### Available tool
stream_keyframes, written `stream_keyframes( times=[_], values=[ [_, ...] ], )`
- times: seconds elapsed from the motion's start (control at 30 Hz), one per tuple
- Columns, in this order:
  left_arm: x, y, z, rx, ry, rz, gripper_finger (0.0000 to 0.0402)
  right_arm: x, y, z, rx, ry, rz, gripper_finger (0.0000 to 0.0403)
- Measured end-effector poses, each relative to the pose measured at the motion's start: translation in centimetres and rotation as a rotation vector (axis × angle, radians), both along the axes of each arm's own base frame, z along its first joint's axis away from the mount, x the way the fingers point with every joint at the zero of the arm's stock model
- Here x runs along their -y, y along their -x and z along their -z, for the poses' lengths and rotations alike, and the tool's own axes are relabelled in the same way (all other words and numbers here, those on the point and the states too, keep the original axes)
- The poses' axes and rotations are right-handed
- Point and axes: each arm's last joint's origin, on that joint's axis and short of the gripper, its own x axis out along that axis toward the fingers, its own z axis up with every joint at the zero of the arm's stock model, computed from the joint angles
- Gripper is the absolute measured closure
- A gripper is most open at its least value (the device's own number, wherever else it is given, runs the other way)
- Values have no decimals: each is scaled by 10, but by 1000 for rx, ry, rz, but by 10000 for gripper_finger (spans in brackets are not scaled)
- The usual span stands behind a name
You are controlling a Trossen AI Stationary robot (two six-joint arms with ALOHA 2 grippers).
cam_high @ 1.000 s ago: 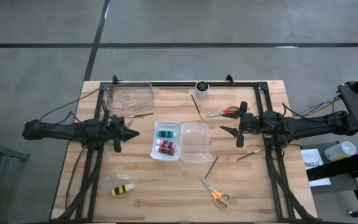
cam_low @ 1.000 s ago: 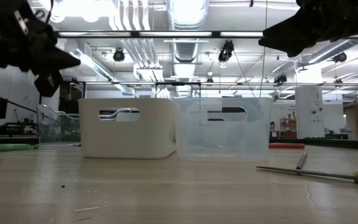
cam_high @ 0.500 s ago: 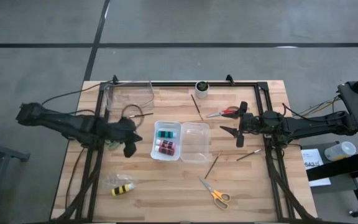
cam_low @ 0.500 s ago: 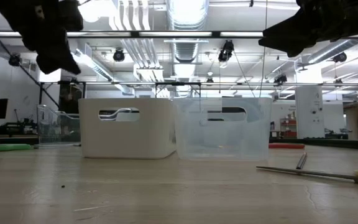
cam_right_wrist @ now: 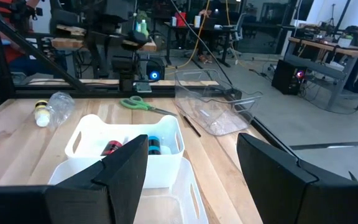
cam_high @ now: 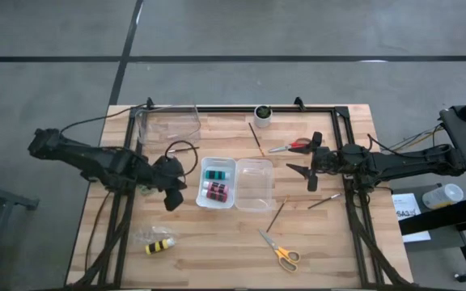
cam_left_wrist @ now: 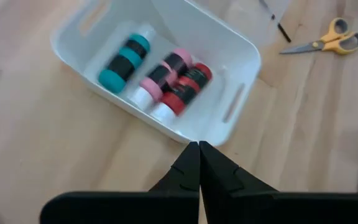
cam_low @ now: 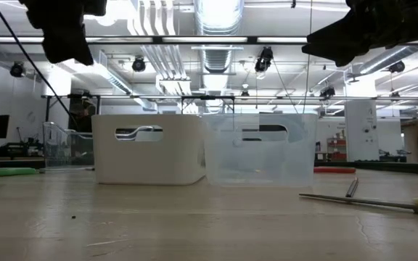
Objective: Pick & Place Paint Supplies
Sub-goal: Put the yellow paint bottle into the white bin
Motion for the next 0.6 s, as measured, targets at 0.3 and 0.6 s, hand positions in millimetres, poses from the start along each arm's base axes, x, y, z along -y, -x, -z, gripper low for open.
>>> stream_keyframes(
  times=[0.3,0.6],
  values=[
    [38,1,7,-35,83,-3,400,0,0,0,0,0,0,159],
    [60,6,18,-61,101,-110,400,0,0,0,0,0,0,159]
  ],
)
